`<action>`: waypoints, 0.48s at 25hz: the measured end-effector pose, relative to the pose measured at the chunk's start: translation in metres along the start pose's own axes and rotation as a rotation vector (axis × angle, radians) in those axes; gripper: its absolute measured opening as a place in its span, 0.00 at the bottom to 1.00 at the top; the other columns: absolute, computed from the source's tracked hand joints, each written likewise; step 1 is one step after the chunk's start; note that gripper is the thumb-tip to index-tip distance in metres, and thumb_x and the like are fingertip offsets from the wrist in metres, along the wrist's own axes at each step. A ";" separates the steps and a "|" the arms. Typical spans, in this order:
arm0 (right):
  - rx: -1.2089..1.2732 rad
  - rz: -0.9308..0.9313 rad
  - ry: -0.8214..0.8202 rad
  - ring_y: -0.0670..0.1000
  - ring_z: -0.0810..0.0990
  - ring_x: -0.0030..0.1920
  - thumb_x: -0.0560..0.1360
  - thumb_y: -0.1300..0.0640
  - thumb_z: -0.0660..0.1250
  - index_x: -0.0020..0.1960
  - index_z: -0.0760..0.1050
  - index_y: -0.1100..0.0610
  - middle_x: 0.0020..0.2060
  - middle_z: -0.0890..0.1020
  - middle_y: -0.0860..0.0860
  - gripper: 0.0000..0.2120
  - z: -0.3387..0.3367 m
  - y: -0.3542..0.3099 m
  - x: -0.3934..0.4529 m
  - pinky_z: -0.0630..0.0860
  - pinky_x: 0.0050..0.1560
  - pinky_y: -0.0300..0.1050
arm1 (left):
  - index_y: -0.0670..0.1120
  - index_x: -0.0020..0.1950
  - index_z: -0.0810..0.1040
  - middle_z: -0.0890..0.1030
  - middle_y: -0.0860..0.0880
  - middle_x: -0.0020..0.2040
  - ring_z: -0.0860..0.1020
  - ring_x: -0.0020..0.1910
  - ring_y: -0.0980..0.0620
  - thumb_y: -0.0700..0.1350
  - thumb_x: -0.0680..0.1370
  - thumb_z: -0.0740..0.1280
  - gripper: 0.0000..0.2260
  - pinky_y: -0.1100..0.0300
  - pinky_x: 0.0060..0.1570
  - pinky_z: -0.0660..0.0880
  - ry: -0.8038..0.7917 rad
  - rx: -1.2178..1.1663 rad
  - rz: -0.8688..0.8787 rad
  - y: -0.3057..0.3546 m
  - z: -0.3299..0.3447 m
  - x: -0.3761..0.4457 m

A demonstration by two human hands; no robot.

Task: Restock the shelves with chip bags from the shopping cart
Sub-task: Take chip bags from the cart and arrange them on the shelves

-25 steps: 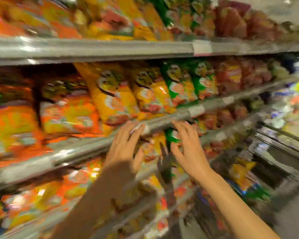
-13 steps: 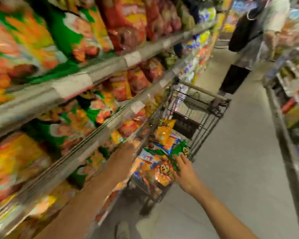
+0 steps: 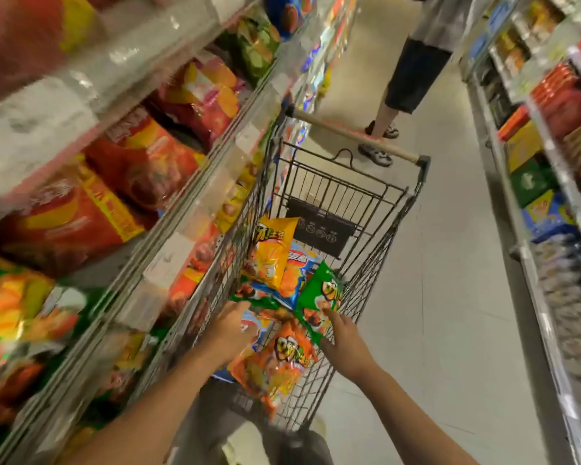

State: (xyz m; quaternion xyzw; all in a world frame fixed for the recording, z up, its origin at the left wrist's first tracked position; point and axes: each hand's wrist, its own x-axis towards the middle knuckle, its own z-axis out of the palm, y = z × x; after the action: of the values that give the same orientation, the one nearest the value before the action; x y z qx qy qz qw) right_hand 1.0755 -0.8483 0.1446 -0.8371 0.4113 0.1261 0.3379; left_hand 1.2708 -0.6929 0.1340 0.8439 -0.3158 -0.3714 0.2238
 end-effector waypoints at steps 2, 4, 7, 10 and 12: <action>0.078 0.067 -0.019 0.59 0.69 0.72 0.80 0.55 0.66 0.80 0.59 0.57 0.73 0.69 0.59 0.31 -0.001 0.005 0.047 0.68 0.68 0.48 | 0.44 0.79 0.63 0.64 0.42 0.79 0.64 0.77 0.44 0.47 0.82 0.67 0.27 0.54 0.72 0.64 -0.018 0.019 -0.044 0.006 -0.007 0.038; 0.193 0.173 -0.038 0.60 0.72 0.70 0.80 0.54 0.67 0.78 0.61 0.60 0.72 0.71 0.61 0.31 0.001 0.012 0.096 0.71 0.68 0.50 | 0.46 0.81 0.60 0.60 0.44 0.80 0.63 0.78 0.45 0.50 0.83 0.66 0.29 0.53 0.71 0.64 -0.024 0.024 -0.097 0.011 -0.011 0.079; 0.549 0.495 -0.120 0.62 0.80 0.59 0.77 0.56 0.70 0.74 0.65 0.63 0.64 0.77 0.63 0.29 0.011 0.029 0.182 0.78 0.58 0.57 | 0.45 0.81 0.59 0.60 0.44 0.81 0.64 0.77 0.44 0.50 0.82 0.67 0.31 0.52 0.71 0.66 0.011 0.048 -0.202 0.021 -0.008 0.152; 0.695 0.799 -0.196 0.58 0.81 0.56 0.78 0.56 0.69 0.74 0.64 0.64 0.60 0.79 0.61 0.29 0.023 0.045 0.254 0.80 0.49 0.48 | 0.41 0.81 0.58 0.59 0.40 0.81 0.60 0.79 0.41 0.51 0.81 0.69 0.34 0.50 0.74 0.61 0.027 0.048 -0.308 0.027 0.002 0.224; 0.536 0.896 -0.187 0.59 0.77 0.66 0.75 0.52 0.73 0.75 0.61 0.63 0.66 0.75 0.61 0.35 0.039 0.061 0.294 0.78 0.61 0.50 | 0.40 0.81 0.58 0.61 0.38 0.80 0.60 0.79 0.40 0.49 0.79 0.71 0.36 0.51 0.75 0.59 0.053 0.016 -0.357 0.025 0.010 0.269</action>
State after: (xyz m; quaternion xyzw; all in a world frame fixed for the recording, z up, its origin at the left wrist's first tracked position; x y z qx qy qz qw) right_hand 1.2159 -1.0259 -0.0567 -0.4487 0.7145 0.2227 0.4883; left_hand 1.3949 -0.9000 0.0125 0.8979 -0.1580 -0.3803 0.1557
